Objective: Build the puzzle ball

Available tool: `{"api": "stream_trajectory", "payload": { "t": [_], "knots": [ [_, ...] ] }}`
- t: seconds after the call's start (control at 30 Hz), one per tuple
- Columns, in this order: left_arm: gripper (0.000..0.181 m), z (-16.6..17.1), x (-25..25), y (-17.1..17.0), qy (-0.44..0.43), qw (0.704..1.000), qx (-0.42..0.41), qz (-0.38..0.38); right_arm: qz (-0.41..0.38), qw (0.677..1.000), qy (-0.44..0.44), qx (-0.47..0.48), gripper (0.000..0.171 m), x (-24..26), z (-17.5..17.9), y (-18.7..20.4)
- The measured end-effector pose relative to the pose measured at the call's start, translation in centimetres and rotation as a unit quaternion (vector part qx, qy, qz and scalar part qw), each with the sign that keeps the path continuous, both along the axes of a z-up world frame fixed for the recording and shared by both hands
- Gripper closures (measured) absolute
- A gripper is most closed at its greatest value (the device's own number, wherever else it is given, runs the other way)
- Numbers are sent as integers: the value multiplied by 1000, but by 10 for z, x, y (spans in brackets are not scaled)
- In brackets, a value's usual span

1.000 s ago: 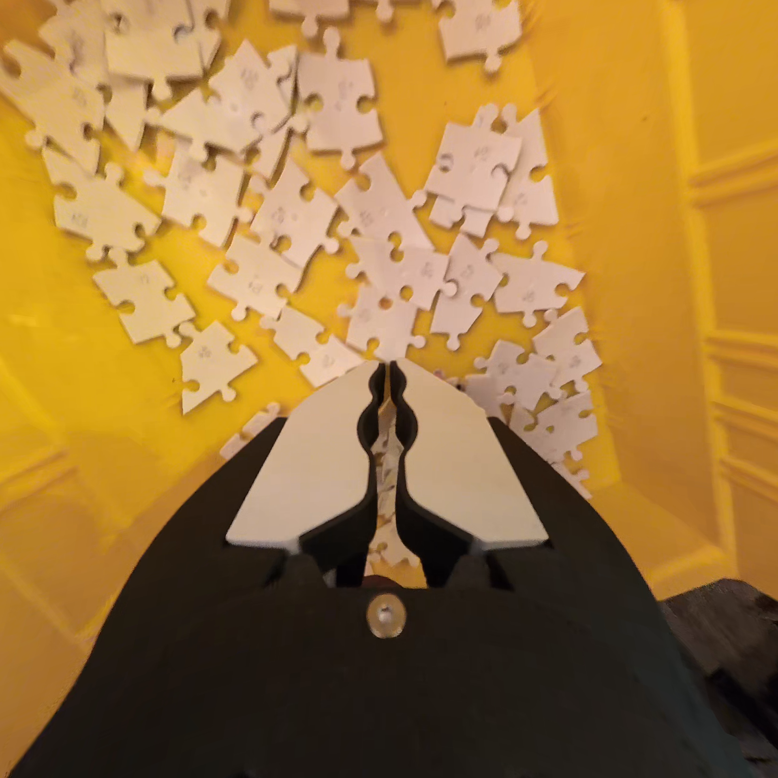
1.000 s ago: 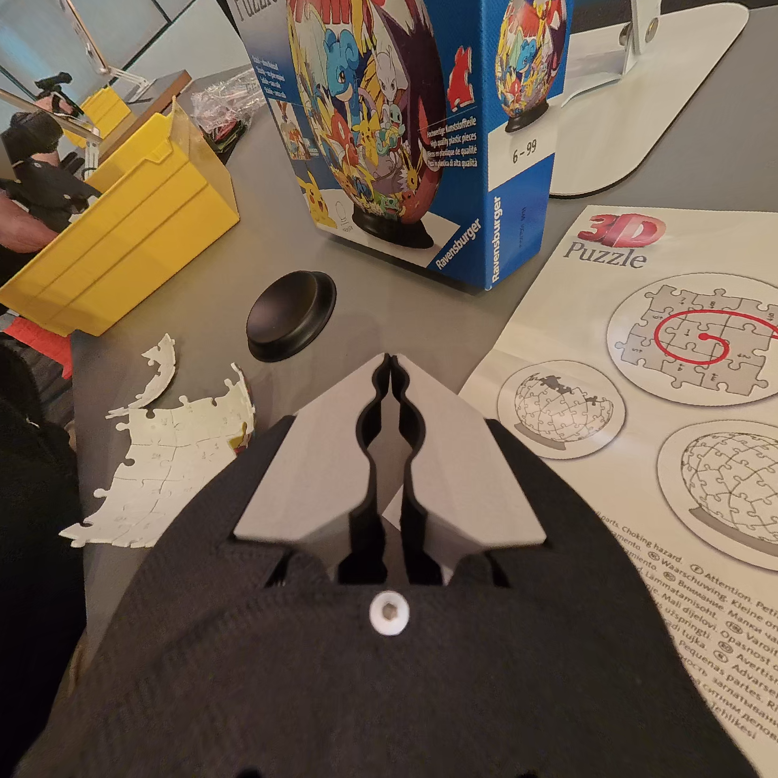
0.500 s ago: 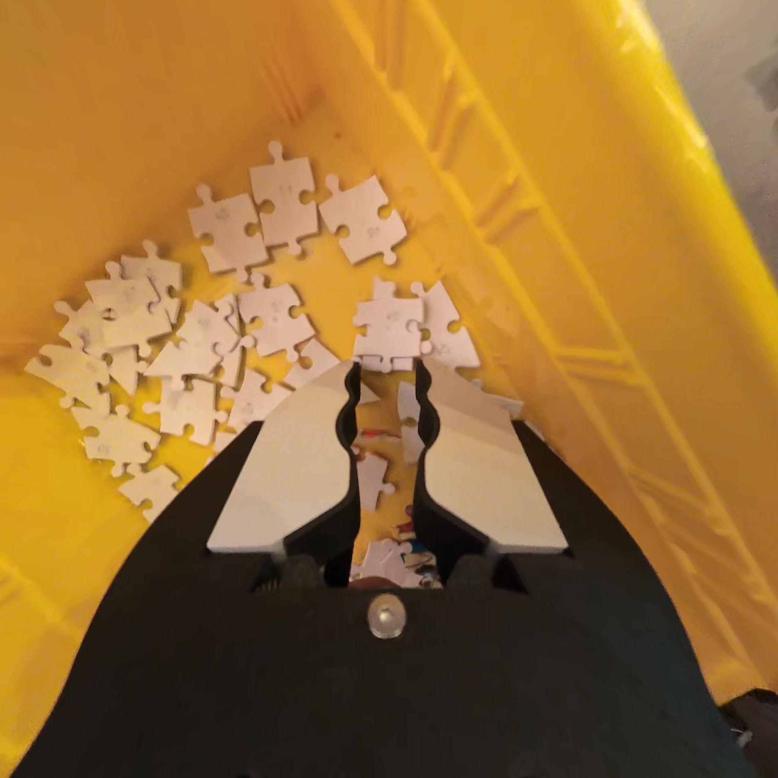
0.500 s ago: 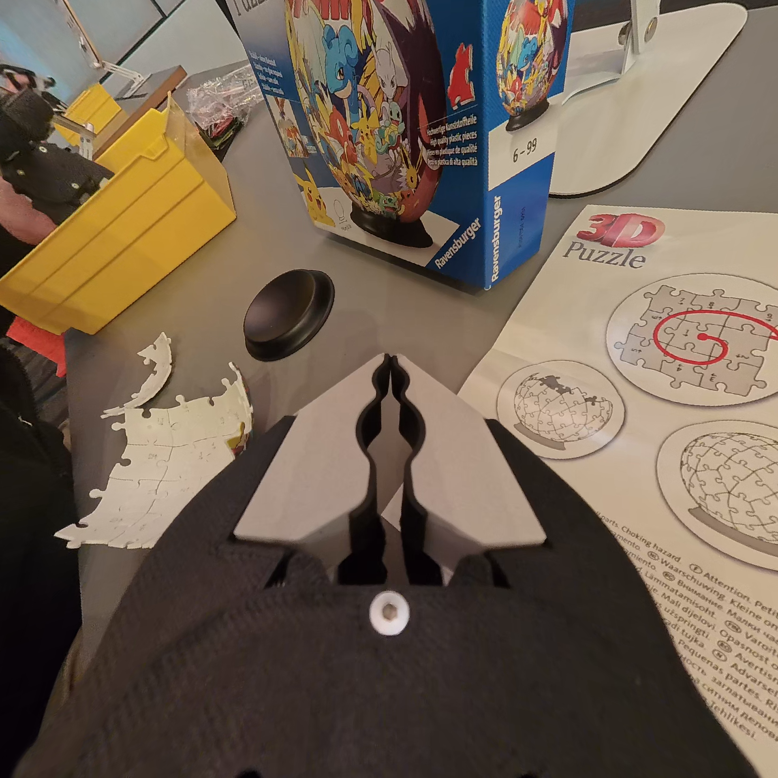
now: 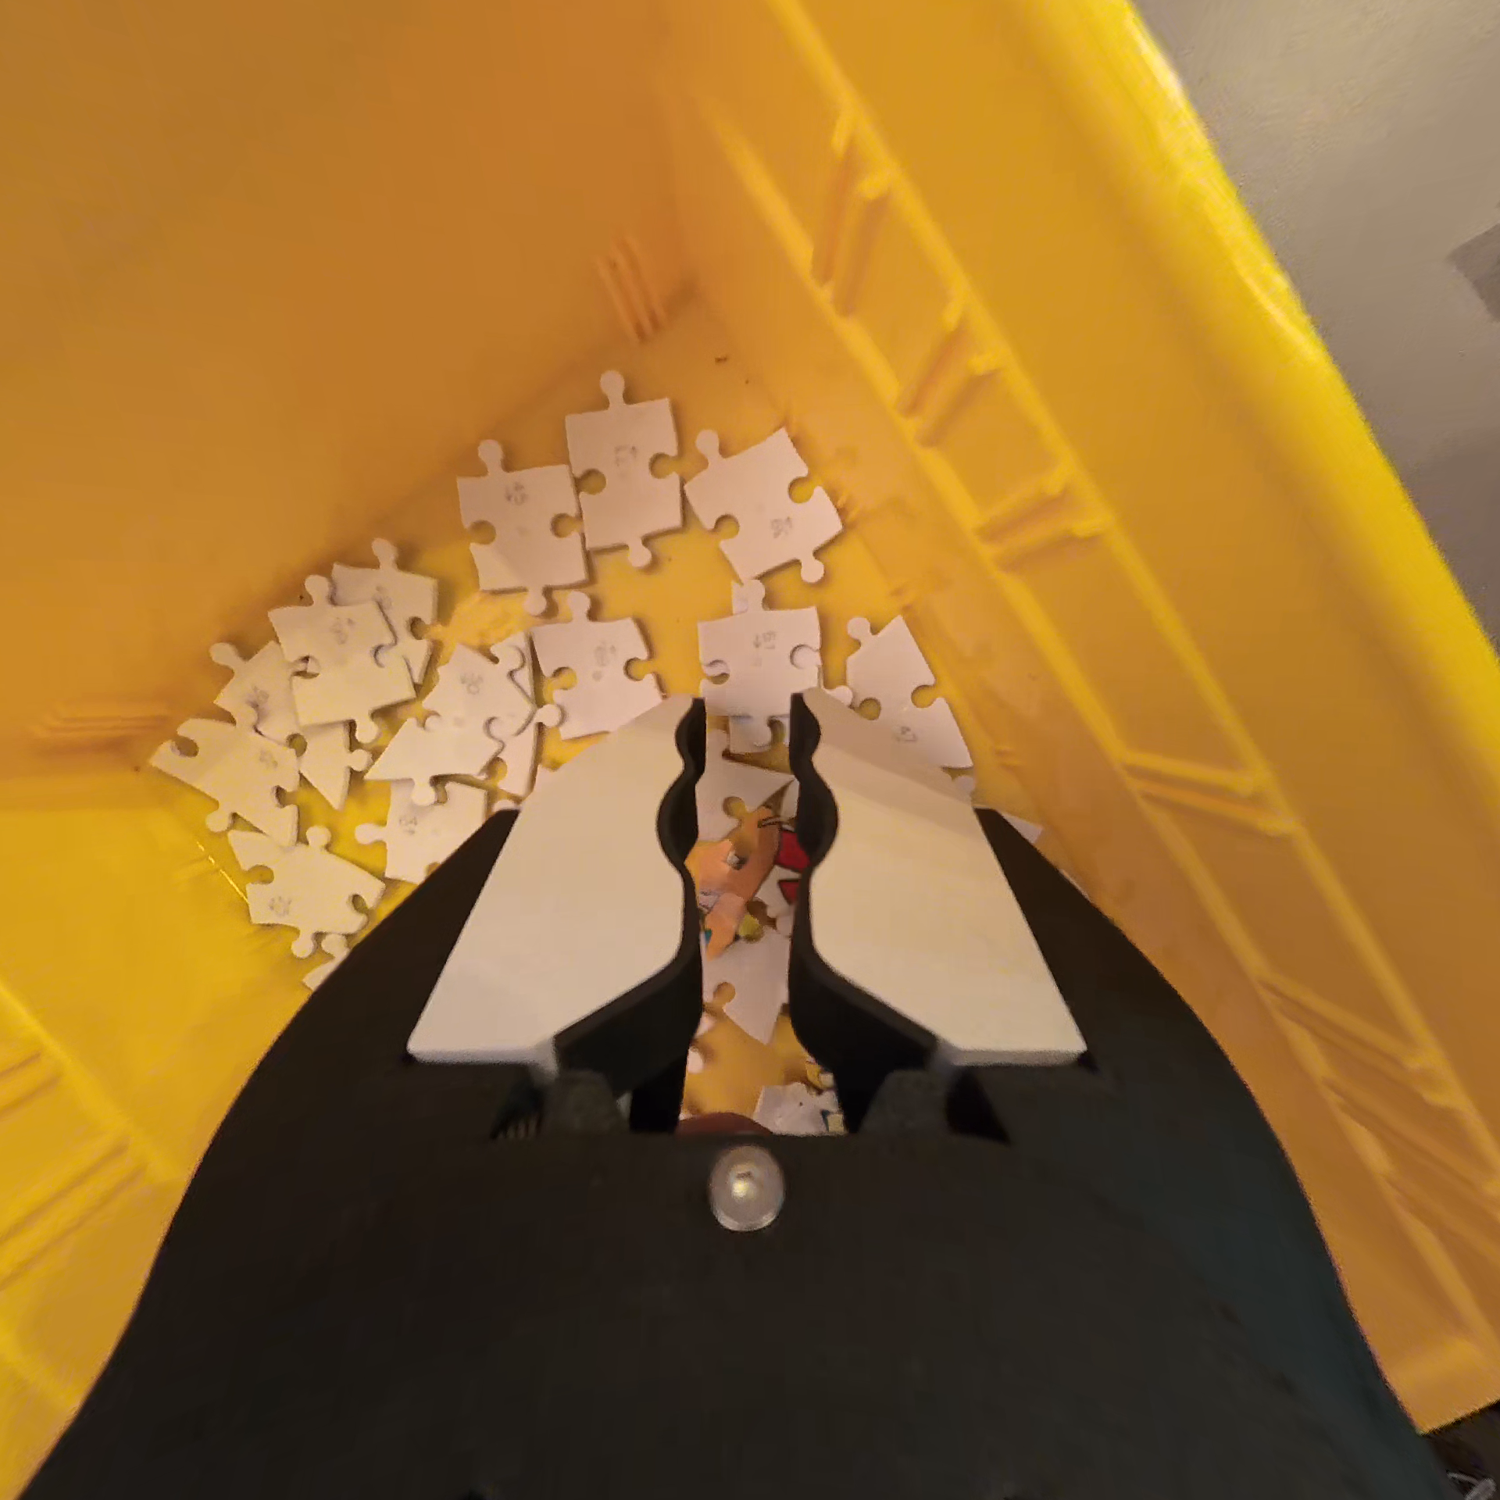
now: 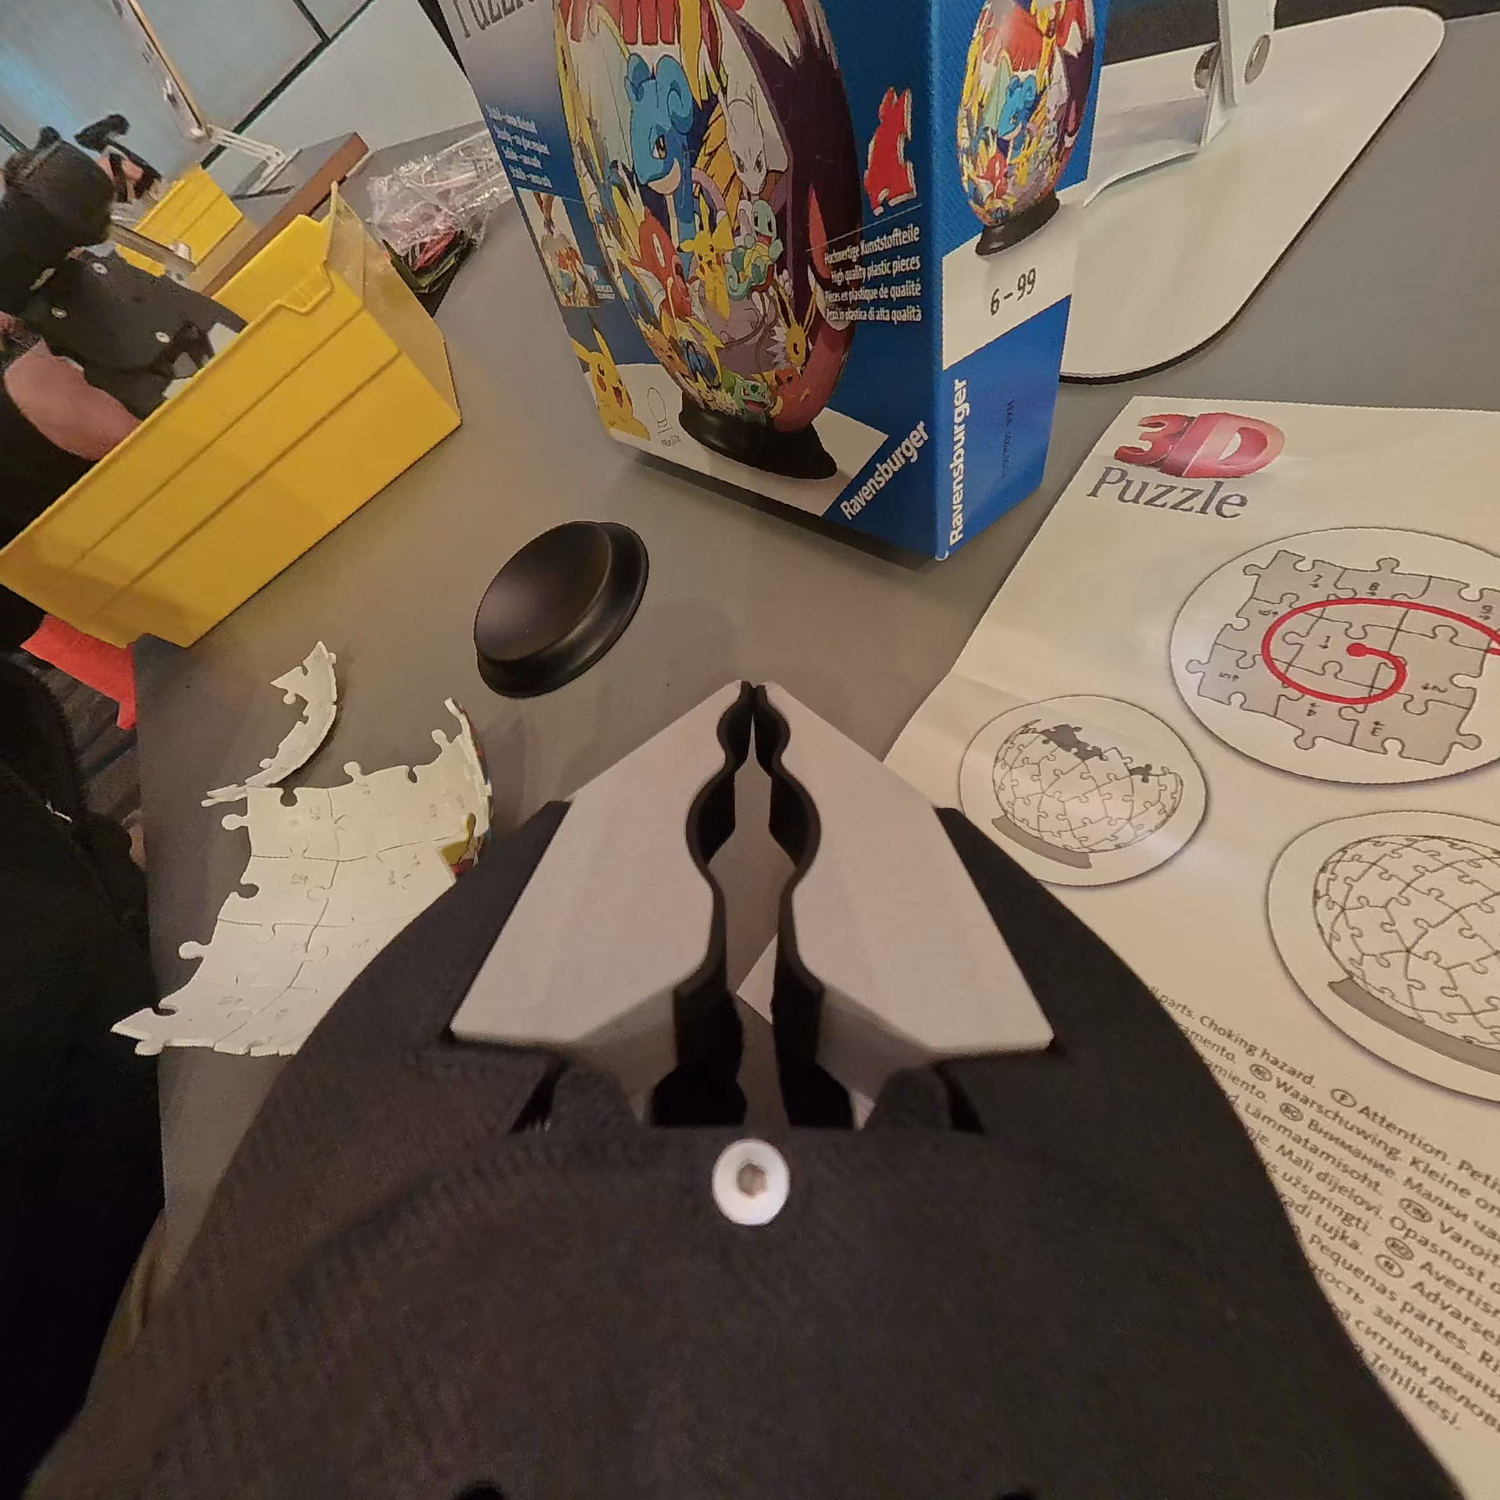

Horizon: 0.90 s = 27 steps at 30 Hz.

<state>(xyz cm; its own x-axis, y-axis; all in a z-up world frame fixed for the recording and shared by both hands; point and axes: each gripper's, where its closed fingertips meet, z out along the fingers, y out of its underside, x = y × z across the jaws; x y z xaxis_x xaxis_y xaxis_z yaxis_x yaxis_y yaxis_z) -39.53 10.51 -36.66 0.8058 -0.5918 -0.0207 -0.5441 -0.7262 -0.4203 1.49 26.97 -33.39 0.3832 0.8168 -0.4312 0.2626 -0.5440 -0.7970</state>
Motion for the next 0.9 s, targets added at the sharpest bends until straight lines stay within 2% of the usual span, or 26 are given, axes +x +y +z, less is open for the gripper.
{"api": "stream_trajectory", "payload": {
  "t": [0.13, 0.37, 0.5, 0.63, 0.9],
  "knots": [
    [167, -6, -9, 6, -2, 1000, -8, 24, 0, 1000, 0, 0, 171, 0, 0, 0],
    [171, -9, -40, 13, 52, 995, 3, 83, 0, 1000, 0, -2, 171, 0, 0, 0],
    [170, 0, -18, 12, -8, 999, 19, 44, 0, 1000, 0, -2, 171, 0, 0, 0],
    [168, -2, -37, 7, 62, 997, 17, 49, -1, 1000, 1, -2, 171, 0, 0, 0],
    [158, -8, -49, -17, 24, 995, -25, 90, 0, 1000, 2, -4, 171, 0, 0, 1]
  ]
}}
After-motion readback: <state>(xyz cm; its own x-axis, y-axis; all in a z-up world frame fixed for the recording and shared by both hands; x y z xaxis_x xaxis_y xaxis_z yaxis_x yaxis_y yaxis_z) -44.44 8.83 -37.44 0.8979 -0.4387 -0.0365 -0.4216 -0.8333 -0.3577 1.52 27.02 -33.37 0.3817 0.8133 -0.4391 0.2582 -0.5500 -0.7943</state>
